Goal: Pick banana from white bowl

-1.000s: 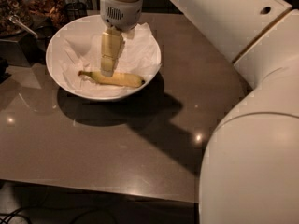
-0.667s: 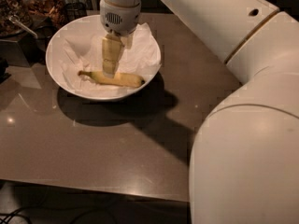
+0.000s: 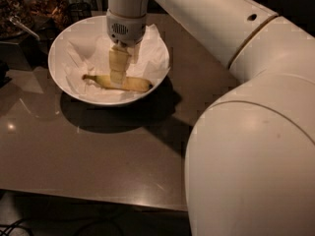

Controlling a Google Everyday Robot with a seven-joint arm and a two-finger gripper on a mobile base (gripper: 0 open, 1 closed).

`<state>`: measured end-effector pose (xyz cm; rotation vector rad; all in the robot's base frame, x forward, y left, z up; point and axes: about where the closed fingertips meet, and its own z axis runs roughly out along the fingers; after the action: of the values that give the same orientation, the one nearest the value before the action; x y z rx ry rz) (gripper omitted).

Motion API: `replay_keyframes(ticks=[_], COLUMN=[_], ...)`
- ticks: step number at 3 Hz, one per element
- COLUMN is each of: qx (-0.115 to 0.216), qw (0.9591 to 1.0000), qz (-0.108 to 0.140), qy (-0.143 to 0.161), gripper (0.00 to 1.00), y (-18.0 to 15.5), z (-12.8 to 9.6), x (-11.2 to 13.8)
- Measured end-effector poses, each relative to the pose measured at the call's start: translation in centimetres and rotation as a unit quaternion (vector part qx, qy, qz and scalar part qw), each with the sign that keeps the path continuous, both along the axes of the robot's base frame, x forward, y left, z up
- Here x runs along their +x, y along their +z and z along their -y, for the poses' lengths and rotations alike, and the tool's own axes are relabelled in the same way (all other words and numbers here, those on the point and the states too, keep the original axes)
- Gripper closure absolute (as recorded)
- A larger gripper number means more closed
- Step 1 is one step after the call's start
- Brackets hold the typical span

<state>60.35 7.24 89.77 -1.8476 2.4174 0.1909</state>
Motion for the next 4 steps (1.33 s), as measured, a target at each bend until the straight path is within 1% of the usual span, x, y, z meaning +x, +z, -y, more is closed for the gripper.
replay_keyframes(ticks=[2,4], qx=[-0.009,-0.019], qw=[0.9997,0.9986], qz=[-0.024,-0.049], qy=[-0.003,-0.008], gripper=[0.29,0.30], y=[-2.1,-4.6], z=[0.3,0.4], x=[0.2,0.7])
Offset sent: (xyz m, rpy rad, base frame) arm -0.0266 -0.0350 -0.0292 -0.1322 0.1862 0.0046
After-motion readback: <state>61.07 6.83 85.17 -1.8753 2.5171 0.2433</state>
